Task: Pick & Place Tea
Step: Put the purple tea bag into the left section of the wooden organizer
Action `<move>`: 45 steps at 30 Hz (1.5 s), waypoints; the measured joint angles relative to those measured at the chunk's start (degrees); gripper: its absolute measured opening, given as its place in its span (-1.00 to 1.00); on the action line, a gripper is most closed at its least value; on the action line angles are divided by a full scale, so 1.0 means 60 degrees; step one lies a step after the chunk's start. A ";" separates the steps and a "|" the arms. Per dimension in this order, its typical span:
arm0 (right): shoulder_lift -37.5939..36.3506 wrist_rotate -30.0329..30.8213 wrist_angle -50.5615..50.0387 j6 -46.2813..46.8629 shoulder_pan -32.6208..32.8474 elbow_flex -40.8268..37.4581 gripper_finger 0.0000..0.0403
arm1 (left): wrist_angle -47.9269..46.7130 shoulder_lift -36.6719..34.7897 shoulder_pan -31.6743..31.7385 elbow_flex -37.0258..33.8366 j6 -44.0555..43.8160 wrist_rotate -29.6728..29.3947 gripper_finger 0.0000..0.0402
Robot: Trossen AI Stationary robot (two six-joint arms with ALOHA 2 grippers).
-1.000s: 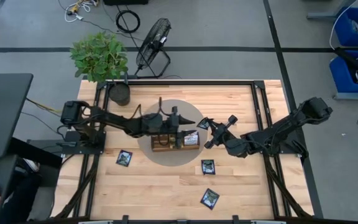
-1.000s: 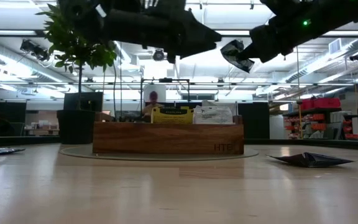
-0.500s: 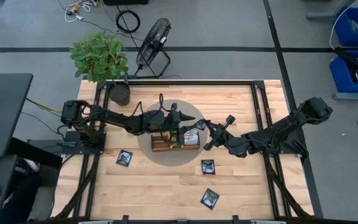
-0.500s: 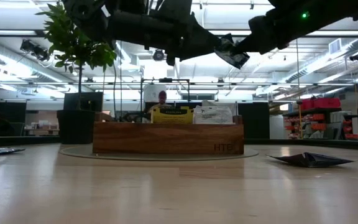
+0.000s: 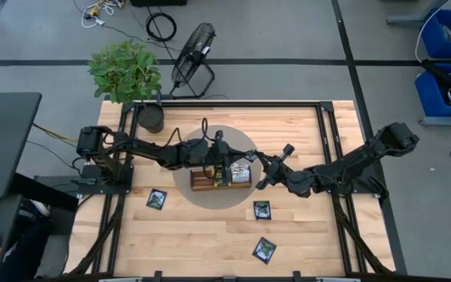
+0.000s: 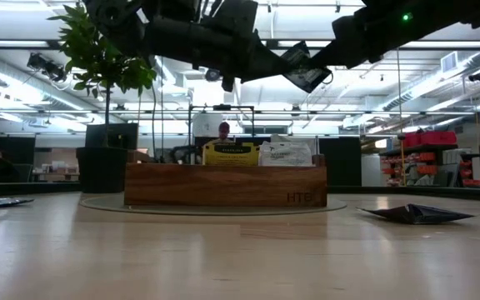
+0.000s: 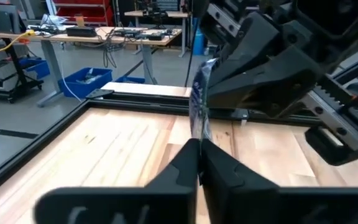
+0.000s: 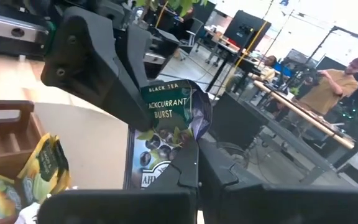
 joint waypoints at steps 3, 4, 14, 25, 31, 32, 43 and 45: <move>0.0000 -0.0089 -0.0193 0.0089 -0.0002 0.0000 -0.99 | -0.0129 0.0000 -0.0001 0.0000 0.0074 0.0068 -0.97; 0.0000 -0.0155 -0.0319 0.0131 -0.0003 0.0000 -0.98 | -0.0257 -0.0019 -0.0004 0.0000 0.0131 0.0117 -0.98; -0.0632 -0.1159 -0.1658 0.1208 0.0178 0.0000 -0.41 | -0.2476 -0.0993 -0.0448 -0.0046 0.0016 0.0215 -0.99; -0.2870 -0.2191 -0.4697 0.3385 0.0178 -0.0004 -0.02 | -0.6037 -0.2344 -0.1056 -0.0055 0.0191 -0.0578 -0.99; -0.3186 -0.2241 -0.5647 0.3873 0.0222 -0.0004 -0.02 | -0.6856 -0.3110 -0.1610 -0.0209 0.0243 -0.0767 -0.99; -0.3184 -0.2228 -0.5751 0.3937 0.0222 -0.0004 -0.02 | -0.6841 -0.3381 -0.1728 -0.0425 0.0206 -0.0772 -0.99; -0.3372 -0.2200 -0.5761 0.4082 0.0222 -0.0452 -0.03 | -0.6461 -0.6495 -0.2334 -0.2668 -0.0296 -0.1012 -1.00; -0.3497 -0.2202 -0.5802 0.4275 0.0219 -0.0506 -0.03 | -0.7068 -0.6944 -0.2330 -0.2903 -0.0249 -0.1009 -1.00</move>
